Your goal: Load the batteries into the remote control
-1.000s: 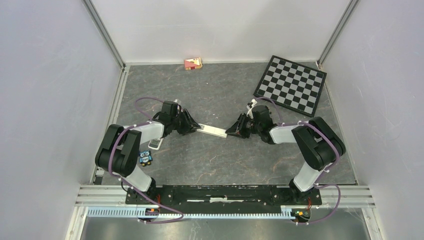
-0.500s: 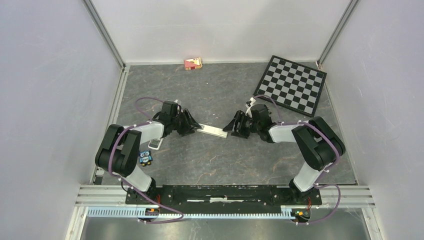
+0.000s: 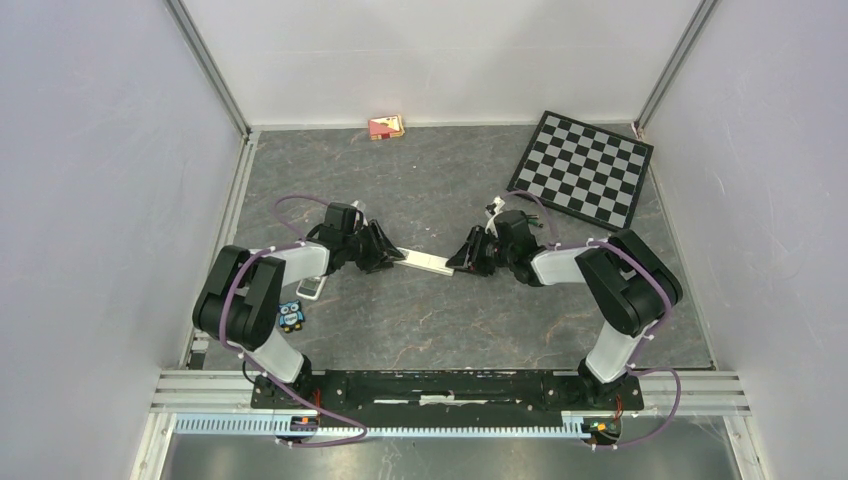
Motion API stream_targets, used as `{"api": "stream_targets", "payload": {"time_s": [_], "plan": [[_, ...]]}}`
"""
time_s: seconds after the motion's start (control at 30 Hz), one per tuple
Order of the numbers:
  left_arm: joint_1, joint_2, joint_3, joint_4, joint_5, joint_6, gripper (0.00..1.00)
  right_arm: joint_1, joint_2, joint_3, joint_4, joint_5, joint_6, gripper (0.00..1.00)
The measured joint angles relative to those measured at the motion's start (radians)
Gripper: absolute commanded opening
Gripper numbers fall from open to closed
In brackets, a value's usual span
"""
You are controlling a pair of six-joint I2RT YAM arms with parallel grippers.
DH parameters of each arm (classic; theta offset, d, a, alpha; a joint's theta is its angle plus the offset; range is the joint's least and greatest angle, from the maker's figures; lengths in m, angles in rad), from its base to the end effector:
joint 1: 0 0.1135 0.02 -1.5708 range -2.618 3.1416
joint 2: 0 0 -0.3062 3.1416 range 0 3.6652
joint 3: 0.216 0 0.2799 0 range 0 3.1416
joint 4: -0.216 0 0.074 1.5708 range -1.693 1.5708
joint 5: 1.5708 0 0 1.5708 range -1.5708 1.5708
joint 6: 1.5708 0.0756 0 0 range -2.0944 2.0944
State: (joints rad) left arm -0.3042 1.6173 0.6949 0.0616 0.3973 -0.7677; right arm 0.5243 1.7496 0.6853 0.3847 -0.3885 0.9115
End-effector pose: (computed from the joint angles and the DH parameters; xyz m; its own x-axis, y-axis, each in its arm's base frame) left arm 0.3164 -0.1300 0.1287 -0.8795 -0.3951 -0.2652 -0.1306 0.7364 -0.6638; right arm 0.3073 0.2108 0.1144 -0.9011 0.3240 -0.2883 -0.0100 0.6491 0.7606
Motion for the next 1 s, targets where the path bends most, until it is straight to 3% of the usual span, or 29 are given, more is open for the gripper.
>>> {"api": "stream_targets", "payload": {"time_s": [0.3, 0.77, 1.0], "plan": [[0.000, 0.002, 0.000, 0.000, 0.005, 0.000, 0.48, -0.011, 0.004, -0.005, 0.007, 0.010, -0.005, 0.15], [0.000, 0.006, 0.003, -0.002, 0.005, 0.000, 0.45, -0.013, 0.002, -0.014, 0.024, 0.012, -0.005, 0.19], [0.001, 0.011, -0.007, 0.029, 0.006, -0.001, 0.42, 0.021, -0.003, -0.015, 0.026, 0.086, 0.004, 0.23]]}}
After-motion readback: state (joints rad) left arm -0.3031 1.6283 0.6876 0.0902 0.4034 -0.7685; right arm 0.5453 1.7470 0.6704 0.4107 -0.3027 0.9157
